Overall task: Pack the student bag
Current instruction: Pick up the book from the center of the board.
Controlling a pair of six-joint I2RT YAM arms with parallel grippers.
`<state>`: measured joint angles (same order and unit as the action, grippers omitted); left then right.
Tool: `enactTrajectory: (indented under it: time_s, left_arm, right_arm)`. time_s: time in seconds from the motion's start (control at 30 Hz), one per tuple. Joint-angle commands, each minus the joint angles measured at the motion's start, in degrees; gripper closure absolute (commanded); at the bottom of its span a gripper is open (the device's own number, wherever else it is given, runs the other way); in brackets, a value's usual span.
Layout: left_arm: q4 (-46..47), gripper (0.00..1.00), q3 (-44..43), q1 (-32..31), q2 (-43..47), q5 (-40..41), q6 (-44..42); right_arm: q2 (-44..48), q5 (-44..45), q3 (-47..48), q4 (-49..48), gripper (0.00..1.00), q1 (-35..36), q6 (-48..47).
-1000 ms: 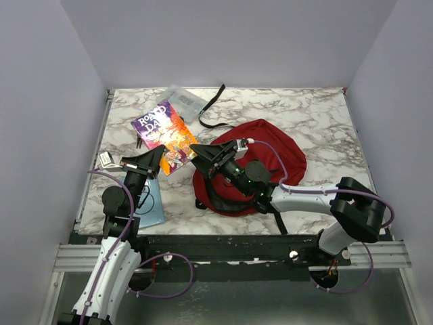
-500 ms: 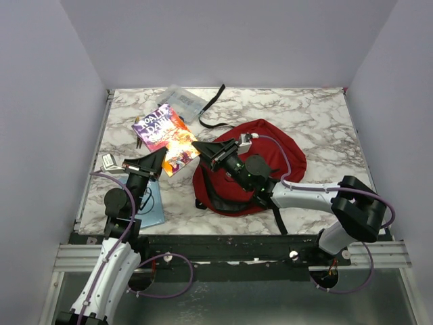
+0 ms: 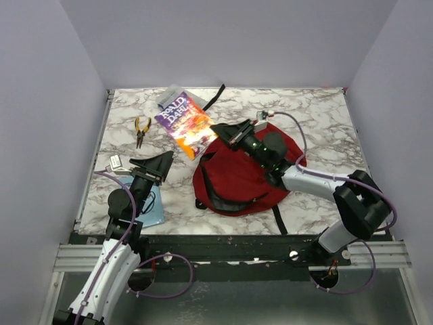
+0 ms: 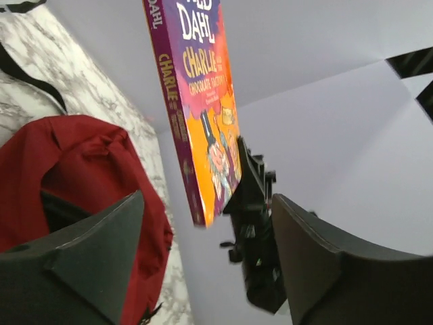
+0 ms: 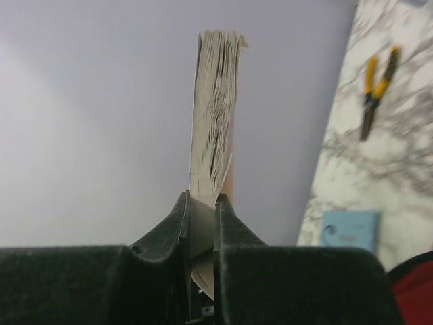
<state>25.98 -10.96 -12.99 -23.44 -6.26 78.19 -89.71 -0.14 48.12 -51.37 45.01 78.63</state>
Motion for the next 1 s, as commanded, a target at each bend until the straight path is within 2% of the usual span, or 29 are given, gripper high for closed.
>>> enactTrajectory:
  time_s: [0.0,0.07,0.17,0.23,0.33,0.4,0.47,0.6,0.7,0.77,0.83,0.97]
  left_arm:
    - [-14.6,0.18,-1.9,-0.1,2.7,-6.8,-12.0]
    - [-22.4,0.15,-5.0,0.0,3.6,-7.6,-18.8]
    - [-30.8,0.04,-9.6,0.2,3.5,-8.7,-28.9]
    - [-38.1,0.04,-15.7,0.7,1.4,-8.0,-37.1]
    - [-47.1,0.03,-25.7,0.9,-4.7,-6.9,-47.4]
    - [-52.7,0.03,-31.6,1.3,-9.2,-6.5,-50.9]
    - [-55.2,0.03,-35.5,2.0,-12.6,-10.1,-53.0]
    - [-51.1,0.03,-36.3,2.9,-15.9,-26.1,-51.6]
    - [-38.6,0.03,-31.3,3.1,-16.0,-42.3,-43.7]
    - [-28.4,0.03,-28.0,3.2,-16.6,-50.0,-37.1]
    - [-22.0,0.04,-25.7,3.1,-18.2,-55.9,-32.5]
    - [-17.8,0.12,-23.0,3.0,-18.3,-62.2,-30.1]
  right_arm:
    - [3.3,-24.0,1.9,3.9,1.0,-12.9,-8.7]
    - [4.2,-32.8,2.7,10.1,1.0,-17.5,-11.9]
    - [6.8,-42.0,3.4,20.7,1.0,-22.5,-16.7]
    - [8.9,-47.1,3.7,25.4,1.0,-23.4,-20.1]
    - [12.6,-52.0,1.8,26.4,1.0,-23.5,-21.4]
    - [14.6,-55.6,0.9,25.8,1.0,-23.5,-21.0]
    - [16.5,-58.6,0.6,26.1,1.0,-23.5,-21.4]
    - [18.7,-64.0,-0.3,25.2,1.0,-23.4,-21.5]
    - [20.0,-66.3,-0.9,25.1,1.0,-23.4,-22.4]
    - [20.6,-67.1,-1.5,24.5,1.0,-23.4,-22.1]
    - [20.7,-67.7,-1.8,24.0,1.0,-23.4,-21.8]
    - [19.8,-69.6,-3.8,15.2,1.0,-23.4,-15.5]
